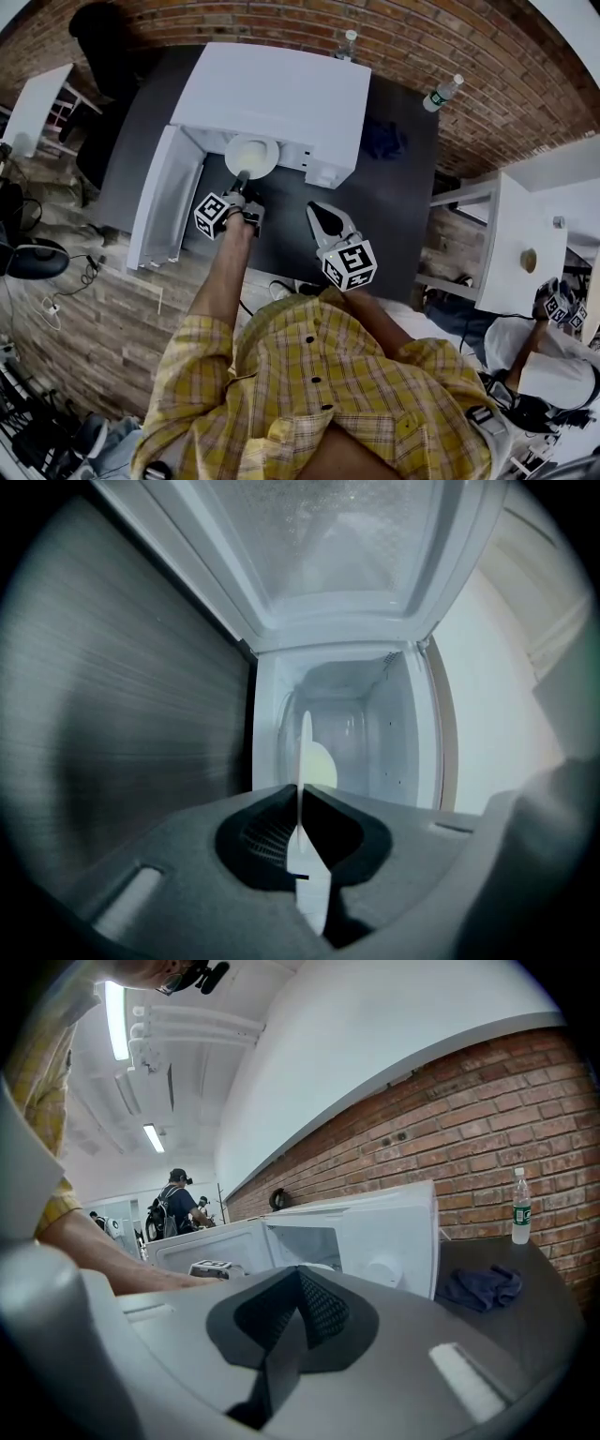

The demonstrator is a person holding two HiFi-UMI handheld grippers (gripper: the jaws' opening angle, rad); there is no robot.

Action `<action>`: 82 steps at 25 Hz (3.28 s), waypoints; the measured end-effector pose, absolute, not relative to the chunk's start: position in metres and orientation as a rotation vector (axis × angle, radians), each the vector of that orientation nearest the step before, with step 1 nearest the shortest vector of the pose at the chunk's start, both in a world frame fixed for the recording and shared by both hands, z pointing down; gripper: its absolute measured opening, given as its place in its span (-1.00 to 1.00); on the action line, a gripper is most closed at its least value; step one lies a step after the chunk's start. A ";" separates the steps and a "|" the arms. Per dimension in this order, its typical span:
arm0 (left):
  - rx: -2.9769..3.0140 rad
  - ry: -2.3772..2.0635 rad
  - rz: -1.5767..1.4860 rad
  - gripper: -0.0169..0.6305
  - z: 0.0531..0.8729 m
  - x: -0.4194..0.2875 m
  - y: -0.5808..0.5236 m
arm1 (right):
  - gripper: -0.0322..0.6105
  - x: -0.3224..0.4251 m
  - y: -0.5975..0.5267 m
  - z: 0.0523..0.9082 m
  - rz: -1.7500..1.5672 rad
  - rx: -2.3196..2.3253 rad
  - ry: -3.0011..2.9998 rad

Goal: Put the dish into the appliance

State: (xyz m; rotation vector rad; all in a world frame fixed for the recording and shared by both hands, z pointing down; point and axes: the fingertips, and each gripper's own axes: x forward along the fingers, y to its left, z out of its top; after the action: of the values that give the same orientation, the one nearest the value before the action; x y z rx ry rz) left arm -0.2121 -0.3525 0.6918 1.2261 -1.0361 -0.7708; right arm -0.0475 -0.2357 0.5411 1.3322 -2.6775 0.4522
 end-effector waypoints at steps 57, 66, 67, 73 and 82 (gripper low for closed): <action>1.291 -1.011 -0.753 -0.95 0.678 -0.212 -0.353 | -0.89 -0.044 -0.236 0.547 0.485 1.324 -2.663; 1.491 -1.012 -0.712 -0.95 0.615 -0.201 -0.301 | -0.89 -0.050 -0.225 0.539 0.468 1.313 -2.683; 1.518 -1.020 -0.703 -0.95 0.607 -0.199 -0.296 | -0.89 -0.051 -0.224 0.538 0.467 1.310 -2.685; 1.659 -1.072 -0.639 -0.95 0.579 -0.189 -0.261 | -0.89 -0.056 -0.216 0.532 0.473 1.294 -2.709; 2.036 -1.323 -0.326 -0.95 0.540 -0.169 -0.218 | -0.89 -0.058 -0.207 0.523 0.497 1.271 -2.747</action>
State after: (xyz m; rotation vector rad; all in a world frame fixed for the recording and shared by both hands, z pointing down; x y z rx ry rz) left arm -0.1690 -0.2177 0.5404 2.0359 -1.3234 -0.3259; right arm -0.0585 -0.2069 0.5230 1.2707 -2.7469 0.4974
